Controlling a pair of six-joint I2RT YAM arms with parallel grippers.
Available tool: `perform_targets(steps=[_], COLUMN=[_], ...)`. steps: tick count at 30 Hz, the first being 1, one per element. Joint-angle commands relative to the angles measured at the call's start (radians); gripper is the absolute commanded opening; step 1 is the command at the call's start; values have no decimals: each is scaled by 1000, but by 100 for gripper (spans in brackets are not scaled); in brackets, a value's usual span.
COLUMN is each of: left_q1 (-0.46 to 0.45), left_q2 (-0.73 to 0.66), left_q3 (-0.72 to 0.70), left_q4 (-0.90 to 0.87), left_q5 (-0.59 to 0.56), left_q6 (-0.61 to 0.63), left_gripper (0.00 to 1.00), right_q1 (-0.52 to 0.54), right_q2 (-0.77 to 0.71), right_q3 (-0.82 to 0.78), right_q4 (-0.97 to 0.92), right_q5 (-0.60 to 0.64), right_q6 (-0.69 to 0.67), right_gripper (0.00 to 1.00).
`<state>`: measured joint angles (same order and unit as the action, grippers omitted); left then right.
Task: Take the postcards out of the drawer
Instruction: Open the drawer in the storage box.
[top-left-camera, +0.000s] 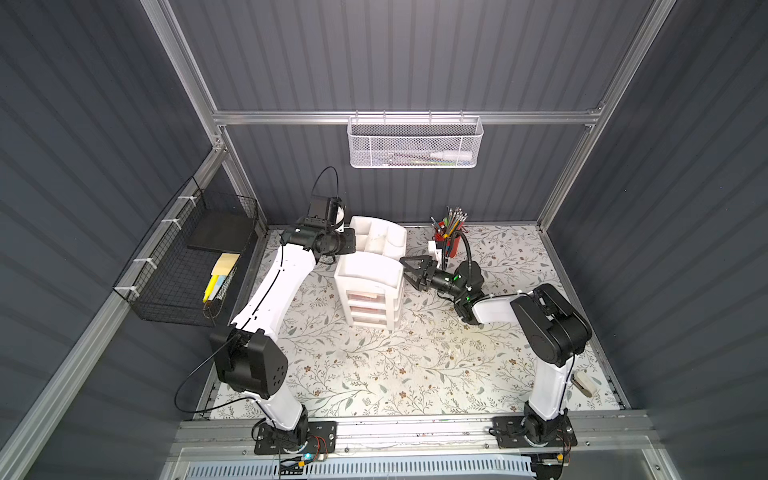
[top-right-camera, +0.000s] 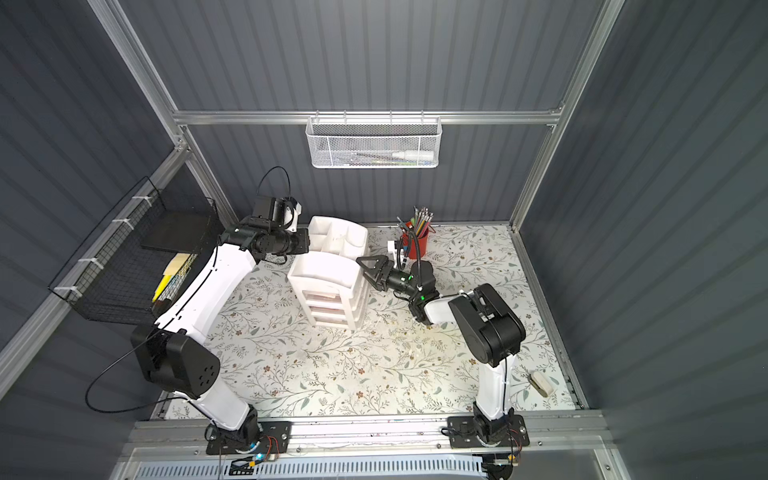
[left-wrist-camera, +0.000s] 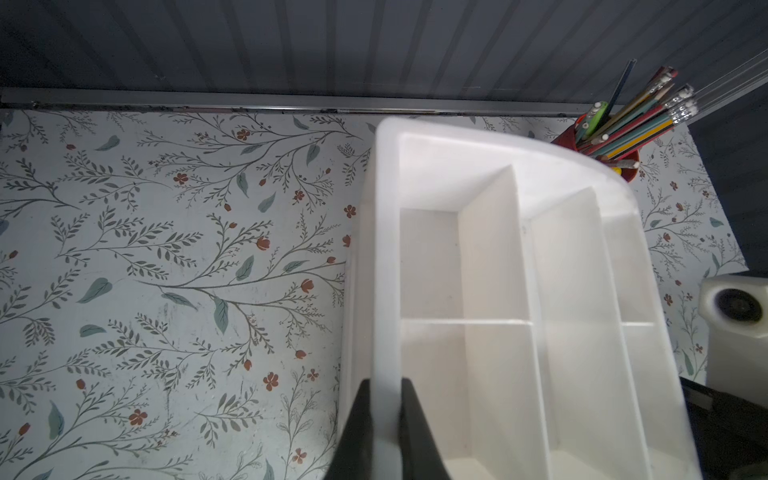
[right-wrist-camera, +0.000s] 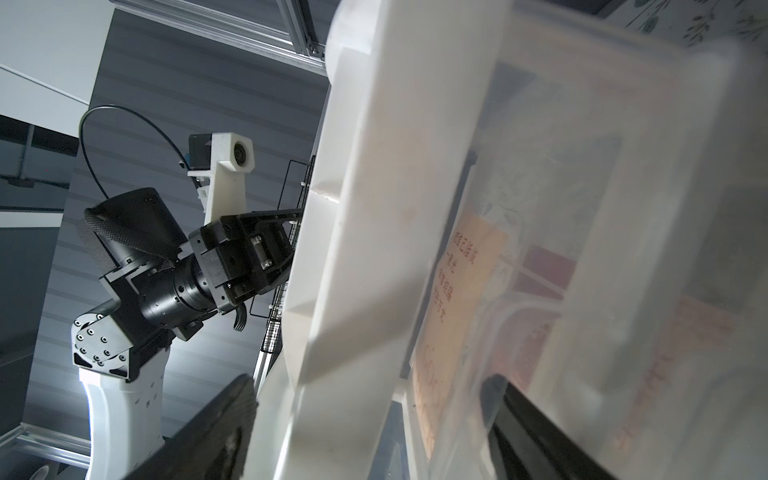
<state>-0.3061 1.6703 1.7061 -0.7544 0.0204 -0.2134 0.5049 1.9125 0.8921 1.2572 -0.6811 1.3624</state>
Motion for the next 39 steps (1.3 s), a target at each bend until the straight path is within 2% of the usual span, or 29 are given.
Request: perform_targets(steps=[1,20,32,39], left_q1=[-4,18,19,20], left_q2=[-1,-35,-76,-98], left_q3=[-19,-32,-30,-35], left_q4=[-52,-60,-66,-74], left_q5=[-37,-89,-90,-105], left_q6=[16,16,32,16], left_gripper=[0,0,0,0], right_q1=[-8,-106,-155,-167], right_q2=[-90,-164,-150,-127], right_q3=[-16,-150,-201,-208], right_q4=[158,158,158,157], right_q5=[-5,-24,-86,-125], right_q6=[5,21,9,-17], right_gripper=[86,84,79,72])
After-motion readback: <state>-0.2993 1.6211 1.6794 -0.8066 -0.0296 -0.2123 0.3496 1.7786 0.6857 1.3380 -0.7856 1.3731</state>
